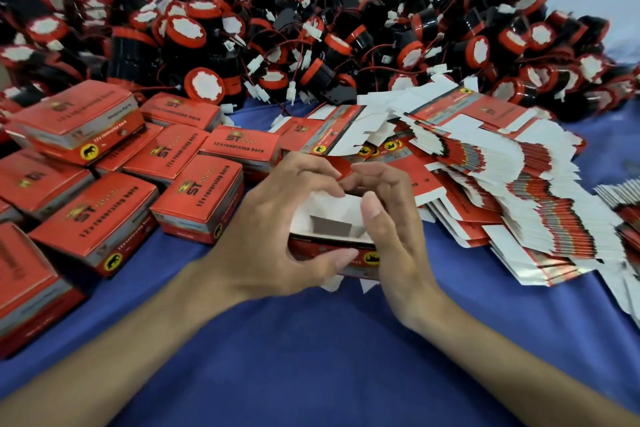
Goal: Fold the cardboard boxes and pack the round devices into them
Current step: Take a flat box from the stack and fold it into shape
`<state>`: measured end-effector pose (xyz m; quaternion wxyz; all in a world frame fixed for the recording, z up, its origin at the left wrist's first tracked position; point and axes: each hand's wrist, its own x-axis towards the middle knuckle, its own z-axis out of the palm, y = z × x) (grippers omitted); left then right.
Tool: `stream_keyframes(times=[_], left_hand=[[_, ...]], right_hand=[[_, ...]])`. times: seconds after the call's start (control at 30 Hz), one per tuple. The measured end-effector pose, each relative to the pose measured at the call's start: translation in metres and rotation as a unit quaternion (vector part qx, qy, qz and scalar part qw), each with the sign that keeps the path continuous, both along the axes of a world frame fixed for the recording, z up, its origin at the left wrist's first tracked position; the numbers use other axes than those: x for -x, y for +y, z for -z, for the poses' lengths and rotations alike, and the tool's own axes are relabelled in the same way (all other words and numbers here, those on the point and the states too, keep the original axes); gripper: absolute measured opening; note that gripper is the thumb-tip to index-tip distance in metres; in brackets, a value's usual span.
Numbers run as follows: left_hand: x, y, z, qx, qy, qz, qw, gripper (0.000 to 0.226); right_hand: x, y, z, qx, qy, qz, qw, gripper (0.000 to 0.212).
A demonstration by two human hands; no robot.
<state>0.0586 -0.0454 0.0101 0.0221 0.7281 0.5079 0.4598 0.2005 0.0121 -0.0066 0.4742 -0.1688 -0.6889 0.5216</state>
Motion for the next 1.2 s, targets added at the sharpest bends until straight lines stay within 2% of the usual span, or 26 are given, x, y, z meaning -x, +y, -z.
stream_keyframes(times=[0.1, 0.17, 0.23, 0.3, 0.43, 0.53, 0.6, 0.67, 0.8, 0.87, 0.97, 1.03, 1.1, 1.2], left_hand=[[0.014, 0.006, 0.009, -0.039, 0.057, -0.002, 0.998, 0.046], [0.022, 0.008, 0.010, -0.095, 0.052, 0.000, 0.994, 0.042], [0.026, 0.011, 0.009, -0.165, 0.048, -0.022, 0.985, 0.038], [0.023, 0.011, 0.009, -0.210, 0.061, -0.065, 0.974, 0.032], [0.011, 0.009, 0.008, -0.172, 0.106, -0.135, 0.970, 0.031], [0.004, 0.007, 0.002, -0.148, 0.171, -0.169, 0.959, 0.034], [0.003, 0.007, 0.001, -0.131, 0.202, -0.176, 0.955, 0.034], [0.003, 0.006, 0.004, -0.115, 0.200, -0.168, 0.958, 0.035], [0.009, 0.009, 0.011, -0.104, 0.157, -0.134, 0.973, 0.038], [0.011, 0.010, 0.013, -0.123, 0.141, -0.127, 0.974, 0.039], [0.010, 0.011, 0.011, -0.140, 0.130, -0.148, 0.970, 0.039], [0.006, 0.010, 0.010, -0.134, 0.128, -0.160, 0.970, 0.035], [-0.002, 0.007, 0.011, -0.118, 0.145, -0.165, 0.968, 0.034], [-0.005, 0.004, 0.009, -0.114, 0.187, -0.163, 0.962, 0.044]], right_hand=[[-0.006, 0.003, 0.001, -0.004, -0.018, -0.063, 0.998, 0.032], [-0.009, 0.007, 0.002, 0.014, -0.014, -0.103, 0.994, 0.043], [-0.008, 0.008, 0.006, 0.011, -0.029, -0.103, 0.994, 0.058], [-0.006, 0.009, 0.006, 0.031, -0.038, -0.095, 0.994, 0.061], [-0.004, 0.014, 0.007, 0.026, -0.023, -0.066, 0.997, 0.058], [-0.007, 0.021, 0.004, -0.050, -0.013, -0.027, 0.998, 0.058], [-0.008, 0.025, 0.005, -0.134, -0.031, 0.018, 0.990, 0.058], [-0.008, 0.027, 0.006, -0.178, -0.053, 0.047, 0.981, 0.057], [-0.006, 0.023, 0.006, -0.154, -0.069, 0.054, 0.984, 0.057], [-0.005, 0.021, 0.008, -0.154, -0.073, 0.107, 0.980, 0.057], [-0.002, 0.015, 0.002, -0.038, -0.037, 0.180, 0.982, 0.049], [-0.001, 0.015, 0.001, 0.068, 0.025, 0.090, 0.993, 0.033], [-0.002, 0.013, -0.002, 0.147, 0.049, -0.013, 0.988, 0.016], [-0.002, 0.012, -0.005, 0.202, 0.046, -0.072, 0.976, 0.013]])
